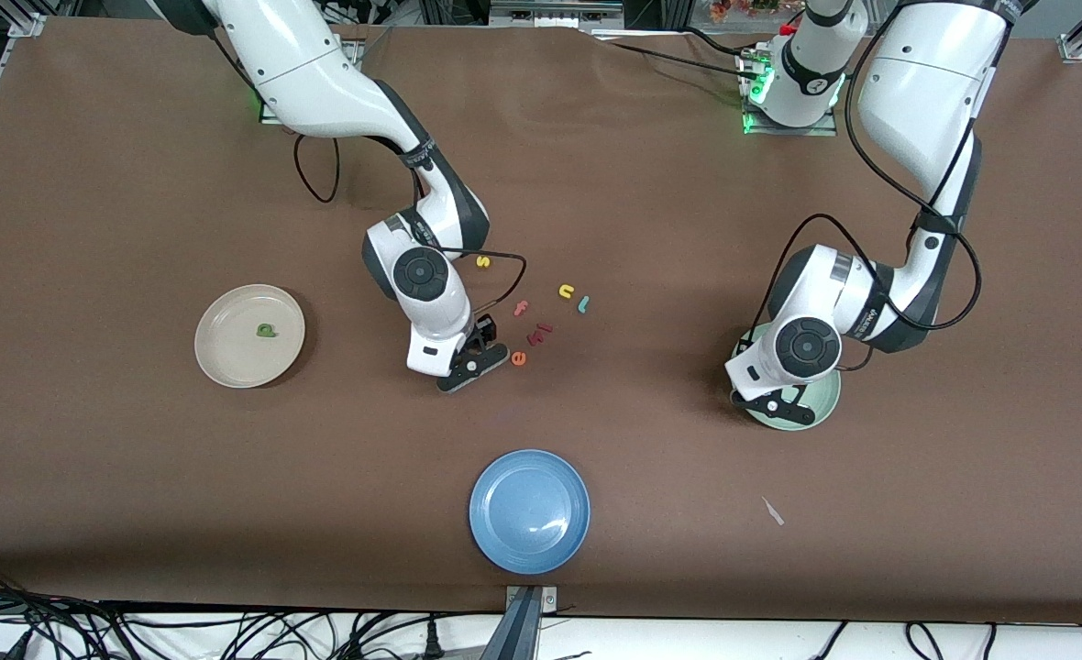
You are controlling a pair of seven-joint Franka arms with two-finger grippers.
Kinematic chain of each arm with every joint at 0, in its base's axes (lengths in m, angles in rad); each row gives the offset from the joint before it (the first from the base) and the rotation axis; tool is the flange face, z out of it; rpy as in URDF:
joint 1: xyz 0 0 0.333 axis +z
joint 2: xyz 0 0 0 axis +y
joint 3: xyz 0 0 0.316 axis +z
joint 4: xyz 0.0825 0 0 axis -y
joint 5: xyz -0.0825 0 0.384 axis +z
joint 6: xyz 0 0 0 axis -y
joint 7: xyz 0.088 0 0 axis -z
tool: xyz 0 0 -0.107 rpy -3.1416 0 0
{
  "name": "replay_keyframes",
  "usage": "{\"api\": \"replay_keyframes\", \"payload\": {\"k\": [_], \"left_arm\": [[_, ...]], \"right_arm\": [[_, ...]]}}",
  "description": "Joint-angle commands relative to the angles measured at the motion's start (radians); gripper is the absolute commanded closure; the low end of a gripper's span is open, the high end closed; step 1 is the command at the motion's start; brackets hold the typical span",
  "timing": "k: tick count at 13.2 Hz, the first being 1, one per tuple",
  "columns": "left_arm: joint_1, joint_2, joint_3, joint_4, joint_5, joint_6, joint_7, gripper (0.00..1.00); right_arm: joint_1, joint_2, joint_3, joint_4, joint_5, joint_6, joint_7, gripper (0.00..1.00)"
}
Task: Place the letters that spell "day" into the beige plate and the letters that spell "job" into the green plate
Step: 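Grasp the cyan y with the right gripper while the left gripper grasps the cyan l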
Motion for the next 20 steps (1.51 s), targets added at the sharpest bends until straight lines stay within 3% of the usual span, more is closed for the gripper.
{"api": "replay_keyframes", "payload": {"k": [1, 2, 4, 6, 9, 13, 15, 18, 20], "left_arm": [[0.014, 0.013, -0.009, -0.004, 0.01, 0.0, 0.019, 0.61], [0.014, 0.017, -0.009, -0.004, 0.009, 0.0, 0.019, 0.01], [0.013, 0.013, -0.01, 0.0, 0.007, -0.001, 0.014, 0.0], [0.008, 0.004, -0.016, 0.003, 0.006, -0.003, 0.013, 0.0], [0.002, -0.021, -0.078, 0.028, -0.091, -0.012, -0.035, 0.0], [-0.019, -0.026, -0.203, 0.031, -0.142, 0.005, -0.311, 0.0], [-0.062, -0.02, -0.21, 0.02, -0.165, 0.081, -0.436, 0.0], [-0.171, 0.011, -0.217, 0.011, -0.18, 0.193, -0.591, 0.0], [-0.191, 0.037, -0.217, 0.006, -0.178, 0.216, -0.602, 0.11]], "right_arm": [[0.009, 0.021, -0.001, 0.029, -0.009, 0.004, -0.005, 0.55], [0.009, 0.021, -0.001, 0.029, -0.009, 0.004, 0.003, 0.65], [0.013, 0.021, -0.001, 0.029, -0.003, 0.004, 0.011, 0.81], [0.013, 0.021, -0.001, 0.029, -0.001, 0.004, 0.011, 0.91], [0.012, 0.013, -0.002, 0.031, 0.014, 0.0, 0.001, 0.94], [0.007, -0.002, -0.006, 0.031, 0.069, -0.007, 0.003, 0.94], [0.007, -0.04, -0.012, 0.029, 0.074, -0.069, 0.026, 0.95], [0.007, -0.123, -0.074, 0.022, 0.072, -0.233, 0.07, 0.99], [0.007, -0.143, -0.101, 0.02, 0.072, -0.293, 0.073, 1.0]]}}
